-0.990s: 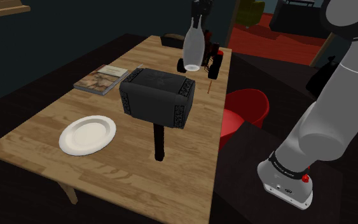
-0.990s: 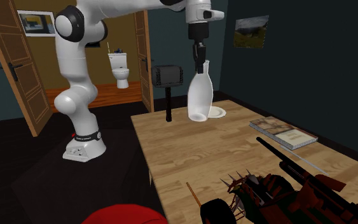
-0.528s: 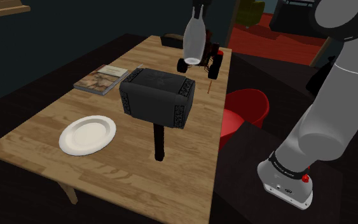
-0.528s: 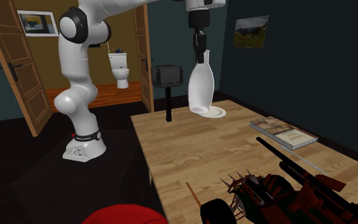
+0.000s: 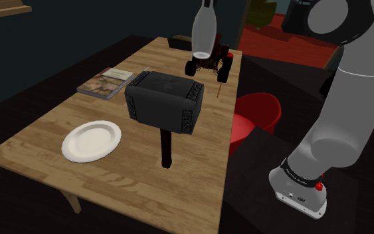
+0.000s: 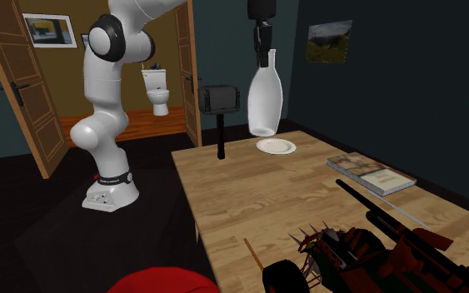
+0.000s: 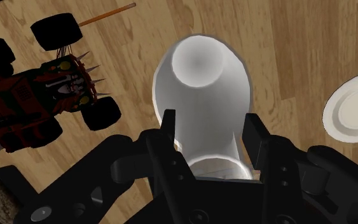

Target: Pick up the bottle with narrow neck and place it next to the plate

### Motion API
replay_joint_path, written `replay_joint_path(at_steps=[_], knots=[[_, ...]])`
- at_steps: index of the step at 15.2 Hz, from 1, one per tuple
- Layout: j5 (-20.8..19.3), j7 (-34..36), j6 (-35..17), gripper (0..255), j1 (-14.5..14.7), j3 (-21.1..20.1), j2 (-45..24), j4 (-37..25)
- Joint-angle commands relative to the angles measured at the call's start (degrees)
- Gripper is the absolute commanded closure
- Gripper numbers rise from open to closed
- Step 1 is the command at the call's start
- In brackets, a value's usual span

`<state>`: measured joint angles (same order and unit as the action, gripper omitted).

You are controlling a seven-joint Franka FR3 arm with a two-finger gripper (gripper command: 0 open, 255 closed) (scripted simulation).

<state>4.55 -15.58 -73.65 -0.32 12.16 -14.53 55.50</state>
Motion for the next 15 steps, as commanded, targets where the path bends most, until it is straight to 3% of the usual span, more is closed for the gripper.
replay_joint_path(at_steps=[1, 3, 5, 8, 15], knots=[[0.7, -0.1, 3.0, 255, -0.6, 0.1, -2.4, -5.4], [1.3, -0.1, 5.6, 255, -1.3, 0.1, -4.6, -10.1], [-0.5, 2.4, 0.7, 255, 2.0, -0.7, 0.9, 0.1], [-2.2, 6.4, -4.3, 255, 5.4, -2.2, 6.2, 10.2], [-4.3, 15.6, -12.5, 255, 11.0, -6.5, 13.1, 25.1]])
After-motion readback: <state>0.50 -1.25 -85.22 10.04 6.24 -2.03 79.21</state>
